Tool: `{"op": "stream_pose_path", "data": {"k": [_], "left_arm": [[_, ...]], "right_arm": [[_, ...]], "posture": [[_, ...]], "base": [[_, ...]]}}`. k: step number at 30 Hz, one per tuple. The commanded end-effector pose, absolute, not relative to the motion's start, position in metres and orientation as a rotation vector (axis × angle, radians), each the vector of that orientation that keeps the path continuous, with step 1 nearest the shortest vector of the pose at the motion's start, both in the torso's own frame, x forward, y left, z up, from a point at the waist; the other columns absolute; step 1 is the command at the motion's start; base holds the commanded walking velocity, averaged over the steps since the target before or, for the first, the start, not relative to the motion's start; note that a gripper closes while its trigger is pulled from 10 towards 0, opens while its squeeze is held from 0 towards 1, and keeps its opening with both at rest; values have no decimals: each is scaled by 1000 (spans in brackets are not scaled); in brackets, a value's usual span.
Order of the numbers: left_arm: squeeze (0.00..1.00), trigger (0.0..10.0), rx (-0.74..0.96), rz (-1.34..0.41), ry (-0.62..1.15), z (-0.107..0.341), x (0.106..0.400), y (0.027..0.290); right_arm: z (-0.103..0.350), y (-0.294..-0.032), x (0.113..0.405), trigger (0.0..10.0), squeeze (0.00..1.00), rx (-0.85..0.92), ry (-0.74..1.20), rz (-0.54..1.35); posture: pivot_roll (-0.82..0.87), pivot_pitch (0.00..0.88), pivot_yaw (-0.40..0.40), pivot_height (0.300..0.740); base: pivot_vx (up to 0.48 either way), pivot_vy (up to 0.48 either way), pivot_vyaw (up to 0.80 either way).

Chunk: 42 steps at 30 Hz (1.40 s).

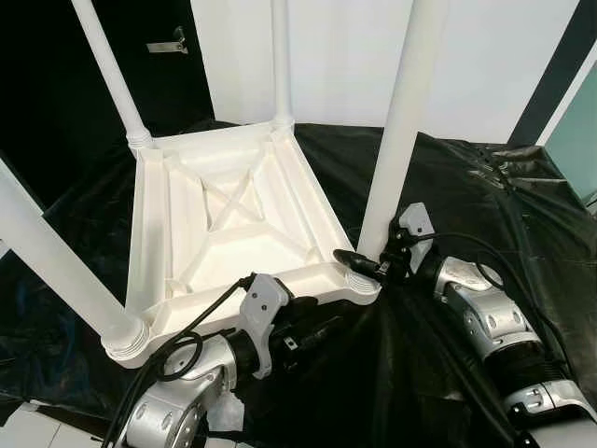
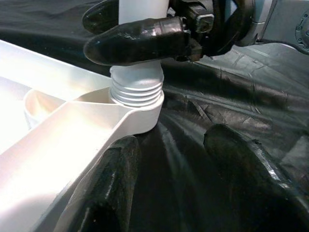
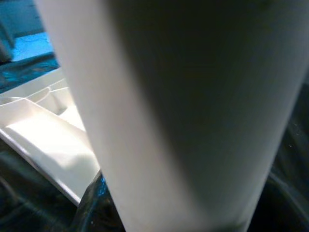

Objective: Building children table

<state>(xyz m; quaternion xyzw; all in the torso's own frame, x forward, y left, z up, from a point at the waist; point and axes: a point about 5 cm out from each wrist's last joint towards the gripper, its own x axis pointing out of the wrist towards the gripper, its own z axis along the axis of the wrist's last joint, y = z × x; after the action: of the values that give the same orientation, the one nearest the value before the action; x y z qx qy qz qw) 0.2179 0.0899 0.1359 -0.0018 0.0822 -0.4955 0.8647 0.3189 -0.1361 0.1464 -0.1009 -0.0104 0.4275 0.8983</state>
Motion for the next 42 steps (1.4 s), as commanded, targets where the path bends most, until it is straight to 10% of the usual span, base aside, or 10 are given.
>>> {"op": "stream_pose_path", "data": {"k": [1, 2, 3, 18, 32, 33, 42], "left_arm": [[0, 10000, 9, -1005, 178, 133, 218, 90], [0, 10000, 9, -1005, 179, 133, 218, 91], [0, 10000, 9, -1006, 179, 133, 218, 90], [0, 10000, -5, -1011, 183, 133, 214, 88], [0, 10000, -7, -1022, 187, 132, 216, 85], [0, 10000, -8, -1022, 186, 132, 216, 85], [0, 10000, -8, -1024, 187, 133, 215, 84]], "right_arm": [[137, -135, 318, 3608, 0, -234, 33, 855], [136, -135, 318, 3608, 0, -233, 36, 846], [135, -134, 318, 10000, 0, -228, 42, 806], [124, -101, 298, 10000, 0, -9, 70, 160], [134, -102, 291, 10000, 0, 28, 46, 93], [135, -104, 291, 10000, 890, 29, 40, 92], [145, -114, 278, 10000, 1000, 44, -55, 245]], "posture": [[-13, 0, -35, 740], [-13, 0, -35, 740], [-13, 0, -37, 740], [1, 0, -42, 740], [-4, 0, -33, 740], [-5, 0, -32, 740], [-4, 0, -29, 740]], "base": [[0, 0, 0], [0, 0, 0], [0, 0, 0], [0, 0, 0], [0, 0, 0], [0, 0, 0], [0, 0, 0]]}}
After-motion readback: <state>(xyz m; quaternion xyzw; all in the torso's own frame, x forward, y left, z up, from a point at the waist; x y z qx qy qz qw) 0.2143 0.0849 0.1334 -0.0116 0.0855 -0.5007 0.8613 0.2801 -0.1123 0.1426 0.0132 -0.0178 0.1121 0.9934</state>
